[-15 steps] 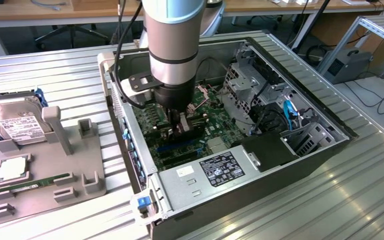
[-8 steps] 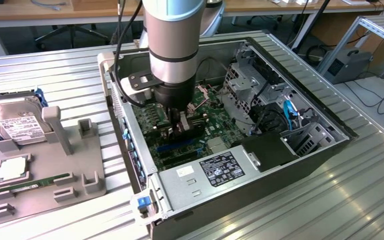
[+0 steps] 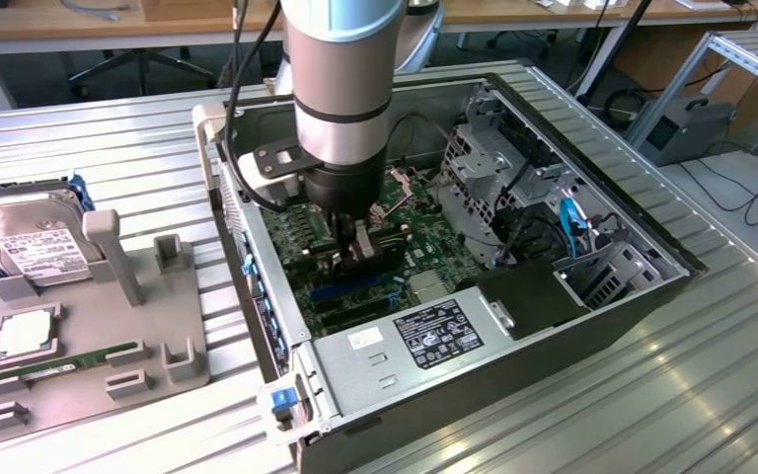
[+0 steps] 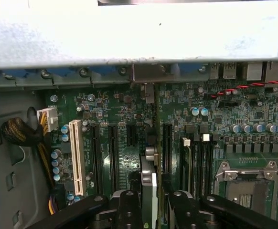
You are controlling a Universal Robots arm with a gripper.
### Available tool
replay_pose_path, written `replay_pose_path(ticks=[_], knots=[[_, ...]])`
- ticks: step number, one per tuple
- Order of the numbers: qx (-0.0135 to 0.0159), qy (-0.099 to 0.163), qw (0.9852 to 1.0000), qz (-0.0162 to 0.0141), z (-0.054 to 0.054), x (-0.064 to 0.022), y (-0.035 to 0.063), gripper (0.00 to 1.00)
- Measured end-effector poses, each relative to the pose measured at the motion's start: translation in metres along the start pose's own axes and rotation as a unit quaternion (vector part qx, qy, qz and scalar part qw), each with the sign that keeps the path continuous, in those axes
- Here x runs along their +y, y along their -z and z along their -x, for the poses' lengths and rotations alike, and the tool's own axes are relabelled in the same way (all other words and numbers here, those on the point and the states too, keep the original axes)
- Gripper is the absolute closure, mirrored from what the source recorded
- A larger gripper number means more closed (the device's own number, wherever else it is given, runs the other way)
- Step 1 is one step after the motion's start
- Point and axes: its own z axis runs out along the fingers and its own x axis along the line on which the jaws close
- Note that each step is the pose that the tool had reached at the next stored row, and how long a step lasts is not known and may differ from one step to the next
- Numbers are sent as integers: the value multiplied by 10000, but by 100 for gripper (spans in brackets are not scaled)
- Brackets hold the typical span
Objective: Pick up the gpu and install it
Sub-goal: 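Insert the gpu into the slot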
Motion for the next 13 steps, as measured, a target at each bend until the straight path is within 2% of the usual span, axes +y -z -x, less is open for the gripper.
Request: replay_pose_path(ticks=[13], knots=[[-1,-1,10000,-7,3,2,-22,73]])
